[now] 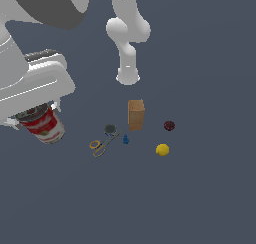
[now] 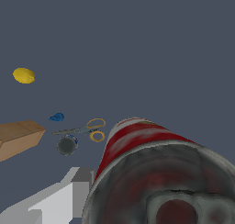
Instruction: Pick up a designated object from a clutter of objects.
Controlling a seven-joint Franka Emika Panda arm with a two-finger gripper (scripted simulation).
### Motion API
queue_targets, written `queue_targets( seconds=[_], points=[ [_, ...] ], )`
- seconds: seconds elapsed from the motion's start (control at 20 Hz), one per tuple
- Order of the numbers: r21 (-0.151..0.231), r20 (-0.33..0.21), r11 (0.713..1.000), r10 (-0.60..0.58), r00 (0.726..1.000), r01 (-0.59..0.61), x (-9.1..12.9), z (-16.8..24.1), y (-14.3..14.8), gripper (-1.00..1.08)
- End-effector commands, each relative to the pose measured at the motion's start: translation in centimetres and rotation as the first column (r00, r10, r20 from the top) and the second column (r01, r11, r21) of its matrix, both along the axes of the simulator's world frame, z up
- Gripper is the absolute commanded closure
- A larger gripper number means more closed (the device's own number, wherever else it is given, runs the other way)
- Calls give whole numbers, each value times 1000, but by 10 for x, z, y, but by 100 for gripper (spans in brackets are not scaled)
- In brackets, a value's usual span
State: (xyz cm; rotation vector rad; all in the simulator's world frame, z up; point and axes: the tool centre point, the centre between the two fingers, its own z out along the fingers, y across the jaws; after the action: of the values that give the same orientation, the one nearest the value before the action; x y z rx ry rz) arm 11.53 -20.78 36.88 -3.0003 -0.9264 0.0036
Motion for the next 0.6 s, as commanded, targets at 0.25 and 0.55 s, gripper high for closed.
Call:
queue_targets(
  seconds=[0.25,0.55],
  points=[
    [-1,3,1000,0,1000,0,8,45,5,108],
    [-1,3,1000,0,1000,0,11,60,7,108]
  ],
)
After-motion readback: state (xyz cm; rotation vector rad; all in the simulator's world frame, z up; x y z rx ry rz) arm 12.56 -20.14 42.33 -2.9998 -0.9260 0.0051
